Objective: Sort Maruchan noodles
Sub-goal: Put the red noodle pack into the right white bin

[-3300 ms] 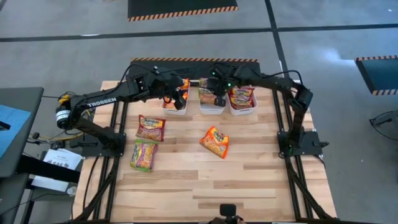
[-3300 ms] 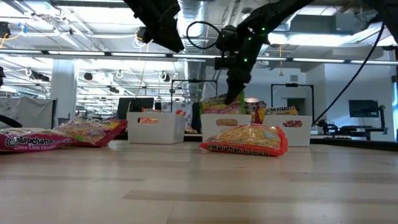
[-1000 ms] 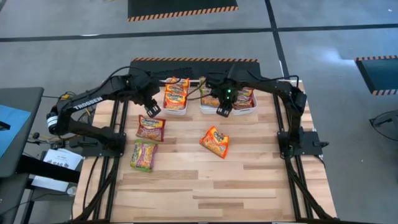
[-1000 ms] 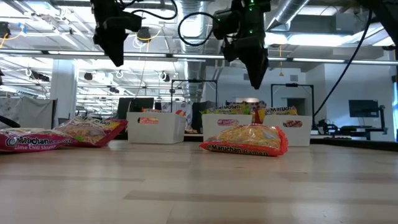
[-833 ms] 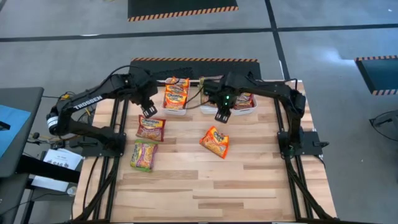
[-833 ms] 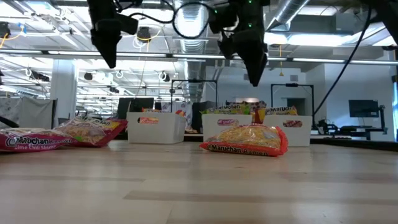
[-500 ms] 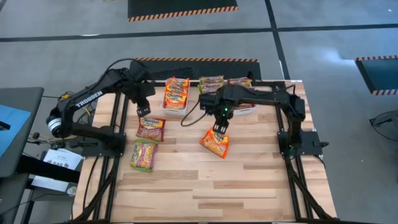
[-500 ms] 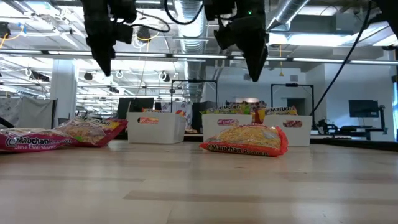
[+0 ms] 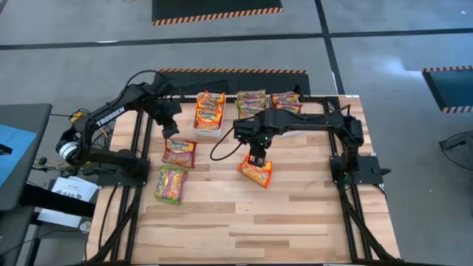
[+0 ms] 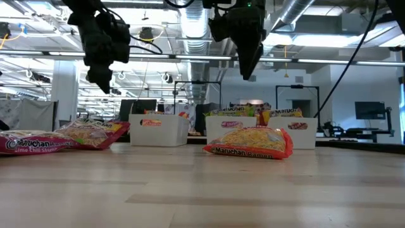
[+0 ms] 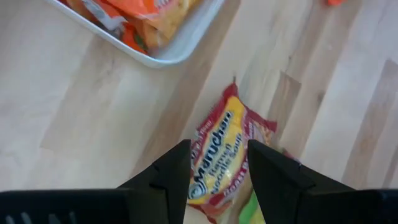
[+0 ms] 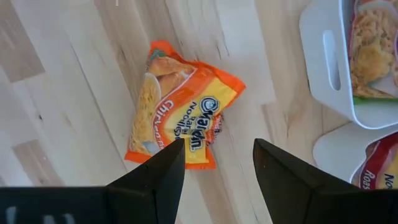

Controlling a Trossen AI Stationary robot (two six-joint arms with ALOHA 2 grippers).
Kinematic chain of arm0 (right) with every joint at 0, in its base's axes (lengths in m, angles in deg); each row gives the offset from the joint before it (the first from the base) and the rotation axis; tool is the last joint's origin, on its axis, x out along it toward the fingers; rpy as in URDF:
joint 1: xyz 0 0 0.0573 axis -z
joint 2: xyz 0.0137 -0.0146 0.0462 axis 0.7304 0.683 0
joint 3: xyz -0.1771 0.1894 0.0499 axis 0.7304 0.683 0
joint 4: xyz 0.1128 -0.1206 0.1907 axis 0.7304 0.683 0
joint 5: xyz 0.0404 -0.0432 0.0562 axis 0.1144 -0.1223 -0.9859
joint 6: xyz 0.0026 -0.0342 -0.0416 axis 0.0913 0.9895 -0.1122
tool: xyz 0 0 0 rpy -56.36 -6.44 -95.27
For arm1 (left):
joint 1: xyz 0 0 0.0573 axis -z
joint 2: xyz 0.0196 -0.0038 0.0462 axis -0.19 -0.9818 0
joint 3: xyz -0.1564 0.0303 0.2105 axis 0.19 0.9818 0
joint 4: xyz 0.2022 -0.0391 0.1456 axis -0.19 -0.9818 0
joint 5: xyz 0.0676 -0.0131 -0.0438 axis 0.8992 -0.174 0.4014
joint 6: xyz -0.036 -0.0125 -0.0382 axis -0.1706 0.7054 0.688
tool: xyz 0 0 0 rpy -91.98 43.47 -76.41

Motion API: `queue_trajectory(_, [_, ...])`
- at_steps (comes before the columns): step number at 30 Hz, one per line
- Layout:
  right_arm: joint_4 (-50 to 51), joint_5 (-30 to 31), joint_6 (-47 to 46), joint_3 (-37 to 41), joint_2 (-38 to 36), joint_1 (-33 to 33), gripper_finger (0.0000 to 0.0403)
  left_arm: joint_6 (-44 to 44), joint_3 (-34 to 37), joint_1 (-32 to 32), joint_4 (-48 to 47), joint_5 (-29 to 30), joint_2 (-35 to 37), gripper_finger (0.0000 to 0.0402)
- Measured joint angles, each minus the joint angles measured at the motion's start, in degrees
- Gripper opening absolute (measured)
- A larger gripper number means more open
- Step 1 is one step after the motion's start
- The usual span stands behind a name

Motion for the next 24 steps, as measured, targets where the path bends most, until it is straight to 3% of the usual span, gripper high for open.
queue_trajectory(7, [0.1, 0.0, 0.0, 0.0, 0.0, 0.9, 0.0214, 3.7, 0.0, 0.0, 1.6, 0.7, -6.4, 0.0142])
queue_trajectory(13, [0.3, -0.1, -0.1, 0.0, 0.0, 0.9, 0.0214, 1.9, 0.0, 0.0, 0.8, 0.5, -12.8, 0.0142])
queue_trajectory(24, [0.2, -0.1, -0.2, 0.0, 0.0, 0.8, 0.0214, -4.8, 0.0, 1.5, 1.1, 0.5, -16.4, 0.0142])
